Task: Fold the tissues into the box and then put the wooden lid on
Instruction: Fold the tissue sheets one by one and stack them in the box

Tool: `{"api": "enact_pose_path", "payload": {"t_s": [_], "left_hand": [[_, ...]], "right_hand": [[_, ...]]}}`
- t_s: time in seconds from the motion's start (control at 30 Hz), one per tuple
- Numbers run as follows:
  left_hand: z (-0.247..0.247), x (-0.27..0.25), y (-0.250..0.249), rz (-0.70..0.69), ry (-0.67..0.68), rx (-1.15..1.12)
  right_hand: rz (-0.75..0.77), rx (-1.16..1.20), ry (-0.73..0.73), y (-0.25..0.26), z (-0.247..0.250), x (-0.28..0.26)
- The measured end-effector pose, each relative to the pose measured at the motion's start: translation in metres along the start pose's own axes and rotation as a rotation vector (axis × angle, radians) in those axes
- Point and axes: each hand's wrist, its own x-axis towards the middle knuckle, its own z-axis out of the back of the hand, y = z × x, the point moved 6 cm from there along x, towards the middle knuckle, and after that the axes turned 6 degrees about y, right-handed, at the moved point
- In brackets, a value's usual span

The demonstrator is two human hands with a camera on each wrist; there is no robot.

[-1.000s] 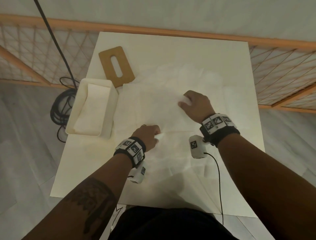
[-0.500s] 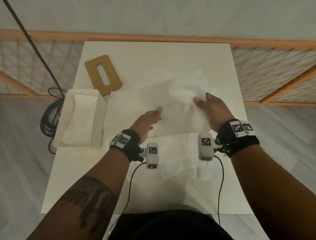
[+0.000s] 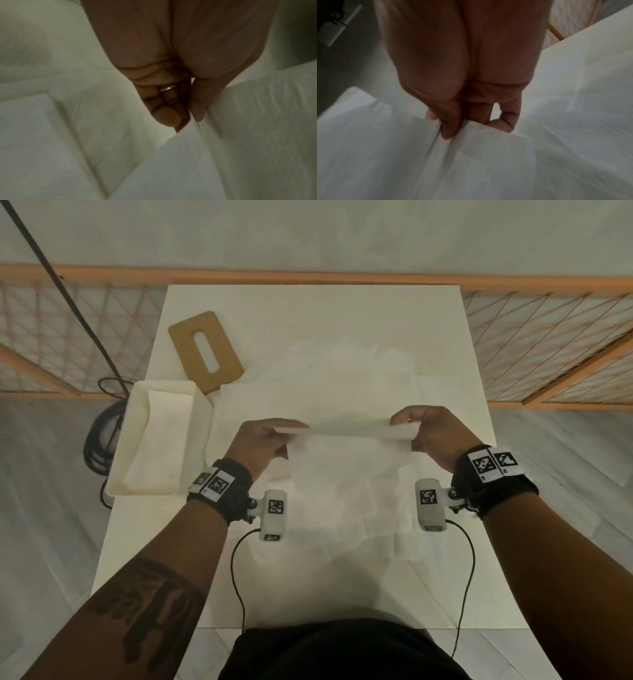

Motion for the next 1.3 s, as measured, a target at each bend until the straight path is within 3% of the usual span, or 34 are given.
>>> {"api": "enact_pose_path", "payload": {"t_s": [0.17,0.27,0.37,0.47,0.53,0.73,0.9,1.13,1.3], "left_hand": [[0.013,-0.007,0.014,0.068,0.100,0.307],[0.009,-0.020,0.017,0.155,0.143,0.140],[0.001,-0.040,0.023,0.227,0.231,-0.129],[0.005,-0.051,0.044,0.299,0.106,-0.179],[0.011,-0.055,0.059,0.317,0.002,-0.027],[0.019,-0.058,0.076,0.253,-0.105,0.466],[0.014,-0.051,0.069,0.223,-0.176,0.624],[0.008,-0.042,0.070,0.160,-0.161,0.723],[-0.002,-0.036,0.078,0.133,-0.055,1.018]], "right_hand": [[-0.133,0.104,0.089,-0.011,-0.014,0.001],[-0.197,0.241,0.135,-0.019,-0.023,-0.007],[-0.234,0.088,0.089,-0.038,-0.037,-0.015],[-0.156,-0.102,0.029,-0.060,-0.052,-0.022],[-0.153,-0.148,-0.010,-0.074,-0.059,-0.028],[-0.194,-0.162,-0.120,-0.094,-0.074,-0.033],[-0.168,-0.313,-0.232,-0.085,-0.073,-0.021],[-0.137,-0.443,-0.247,-0.084,-0.070,-0.004],[-0.053,-0.656,-0.325,-0.074,-0.059,0.014]]}}
